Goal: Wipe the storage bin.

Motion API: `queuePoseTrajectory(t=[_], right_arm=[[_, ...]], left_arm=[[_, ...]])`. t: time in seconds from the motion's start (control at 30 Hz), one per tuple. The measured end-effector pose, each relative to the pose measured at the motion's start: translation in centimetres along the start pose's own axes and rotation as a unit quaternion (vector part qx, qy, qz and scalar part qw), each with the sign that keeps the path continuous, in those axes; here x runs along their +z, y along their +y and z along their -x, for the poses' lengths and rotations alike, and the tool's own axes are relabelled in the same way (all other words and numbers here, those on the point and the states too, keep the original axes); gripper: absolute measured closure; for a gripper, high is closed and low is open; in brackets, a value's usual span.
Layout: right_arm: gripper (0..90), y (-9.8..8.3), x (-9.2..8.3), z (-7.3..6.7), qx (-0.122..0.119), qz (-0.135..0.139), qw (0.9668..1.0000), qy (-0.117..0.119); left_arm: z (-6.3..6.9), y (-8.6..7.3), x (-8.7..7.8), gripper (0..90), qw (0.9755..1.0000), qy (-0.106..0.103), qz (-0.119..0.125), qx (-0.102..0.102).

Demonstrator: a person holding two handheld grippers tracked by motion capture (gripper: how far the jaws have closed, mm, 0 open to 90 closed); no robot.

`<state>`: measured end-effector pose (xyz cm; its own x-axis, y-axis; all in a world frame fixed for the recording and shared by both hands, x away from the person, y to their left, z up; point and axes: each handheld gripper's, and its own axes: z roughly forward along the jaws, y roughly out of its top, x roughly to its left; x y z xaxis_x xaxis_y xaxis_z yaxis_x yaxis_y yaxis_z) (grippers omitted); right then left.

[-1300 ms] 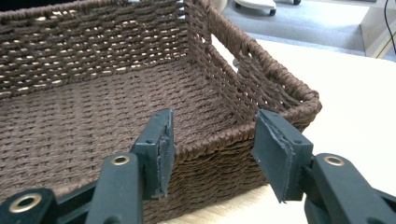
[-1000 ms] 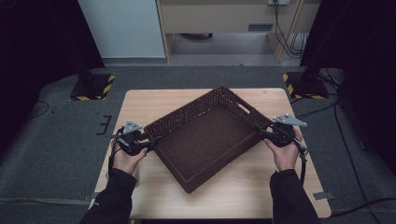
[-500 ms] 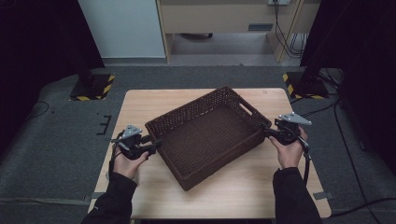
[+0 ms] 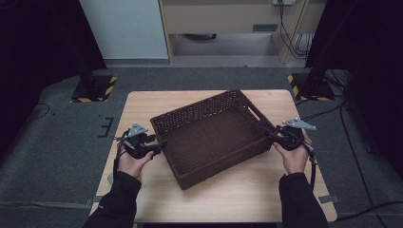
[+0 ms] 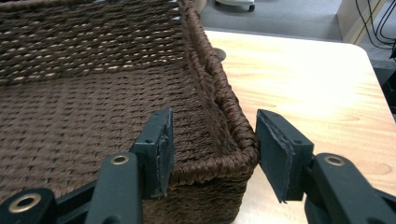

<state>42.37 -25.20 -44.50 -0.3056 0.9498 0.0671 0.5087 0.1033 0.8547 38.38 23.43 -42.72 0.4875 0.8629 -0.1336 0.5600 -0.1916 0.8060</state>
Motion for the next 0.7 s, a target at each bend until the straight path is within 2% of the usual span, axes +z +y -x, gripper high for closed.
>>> queuePoseTrajectory(t=[0.13,0.23,0.27,0.33,0.4,0.57,0.6,0.7], right_arm=[[47.3,-0.6,-1.3,-0.6,0.007,-0.003,1.0000,0.006],[46.3,-0.6,-1.9,-0.7,0.003,-0.010,0.9998,0.014],[46.8,-0.4,-1.9,-0.7,-0.005,-0.009,0.9999,0.013],[45.7,-0.1,-1.8,-0.7,-0.009,0.004,0.9999,0.010],[47.2,0.1,-1.5,-0.5,-0.017,0.000,0.9998,0.012],[66.3,-0.1,-1.1,-0.3,-0.042,-0.036,0.9984,0.013],[68.8,-0.3,-1.2,-0.4,-0.043,-0.035,0.9982,0.023],[71.6,-1.0,-1.7,-0.5,-0.044,-0.025,0.9984,0.024]], left_arm=[[1.1,-0.6,-0.7,40.3,0.9999,-0.015,-0.005,0.007],[1.8,-0.9,-0.3,41.3,0.9994,-0.019,-0.018,0.024],[2.0,-0.9,-0.1,42.0,0.9992,-0.019,-0.021,0.027],[2.0,-0.7,0.2,42.3,0.9988,-0.006,-0.024,0.042],[1.6,-0.3,0.6,43.2,0.9989,-0.006,-0.024,0.039],[0.5,0.1,1.1,44.9,0.9997,-0.006,-0.016,0.017],[0.5,0.1,1.0,44.5,0.9997,-0.005,-0.017,0.018],[0.9,-0.5,0.2,44.1,0.9996,-0.009,-0.016,0.023]])
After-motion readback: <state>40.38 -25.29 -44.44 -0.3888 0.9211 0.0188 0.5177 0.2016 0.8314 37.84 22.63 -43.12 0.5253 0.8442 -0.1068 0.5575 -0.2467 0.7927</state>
